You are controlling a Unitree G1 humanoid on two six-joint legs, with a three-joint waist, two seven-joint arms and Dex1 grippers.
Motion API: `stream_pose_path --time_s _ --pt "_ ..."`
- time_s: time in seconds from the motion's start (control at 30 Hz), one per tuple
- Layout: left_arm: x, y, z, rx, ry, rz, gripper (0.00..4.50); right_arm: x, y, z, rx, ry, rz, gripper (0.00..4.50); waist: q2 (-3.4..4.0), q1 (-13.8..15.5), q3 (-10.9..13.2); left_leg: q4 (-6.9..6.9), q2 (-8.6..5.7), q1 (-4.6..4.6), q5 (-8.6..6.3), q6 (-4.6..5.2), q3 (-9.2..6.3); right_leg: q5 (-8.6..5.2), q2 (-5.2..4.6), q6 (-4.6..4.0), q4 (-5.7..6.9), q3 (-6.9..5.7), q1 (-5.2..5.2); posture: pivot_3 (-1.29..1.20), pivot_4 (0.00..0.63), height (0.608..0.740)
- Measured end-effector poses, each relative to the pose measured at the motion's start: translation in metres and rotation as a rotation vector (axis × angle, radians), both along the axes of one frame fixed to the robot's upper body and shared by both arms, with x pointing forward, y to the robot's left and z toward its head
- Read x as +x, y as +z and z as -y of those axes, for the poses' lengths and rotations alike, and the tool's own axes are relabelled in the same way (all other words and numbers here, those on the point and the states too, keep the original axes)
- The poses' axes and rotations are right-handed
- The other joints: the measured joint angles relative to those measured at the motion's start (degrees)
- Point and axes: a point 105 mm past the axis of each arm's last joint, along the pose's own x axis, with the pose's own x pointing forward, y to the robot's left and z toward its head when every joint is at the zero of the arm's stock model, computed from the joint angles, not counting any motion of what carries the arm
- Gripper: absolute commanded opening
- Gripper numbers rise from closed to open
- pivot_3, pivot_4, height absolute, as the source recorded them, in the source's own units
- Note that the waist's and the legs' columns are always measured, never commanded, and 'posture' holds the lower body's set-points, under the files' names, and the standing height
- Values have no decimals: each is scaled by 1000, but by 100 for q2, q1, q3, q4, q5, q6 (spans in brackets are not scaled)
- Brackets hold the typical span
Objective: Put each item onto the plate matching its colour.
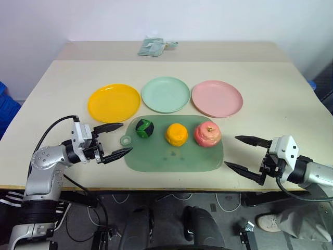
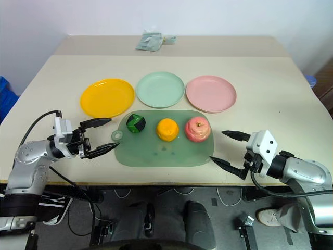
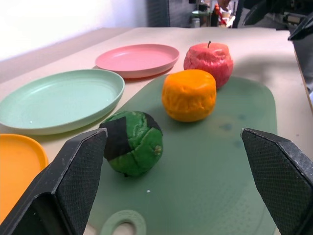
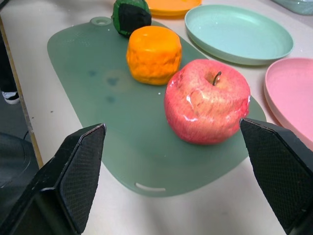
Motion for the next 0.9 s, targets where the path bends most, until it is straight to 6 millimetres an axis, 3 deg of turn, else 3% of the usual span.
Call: stream_pose_path --time_s 0.33,0.6,0.8,0.9 --pt "3 3 0 -30 5 4 4500 11 23 -5 20 15 60 4453 0 -10 0 0 1 3 0 0 -1 0 3 -1 2 0 1 0 150 740" --pt "17 21 -24 -56 59 19 4500 23 46 -26 88 40 125 4453 0 -9 0 0 0 2 0 0 -1 0 2 0 1 0 1 0 150 740" --pt "28 32 -21 -88 77 25 4500 37 67 -38 151 21 83 4453 -1 3 0 0 0 0 0 0 -4 1 2 0 2 -1 1 0 150 740" --pt "38 36 -10 -84 72 11 4500 38 76 -45 115 36 34 4453 -1 -3 0 1 -4 -2 0 1 -2 1 0 0 0 0 1 0 150 740"
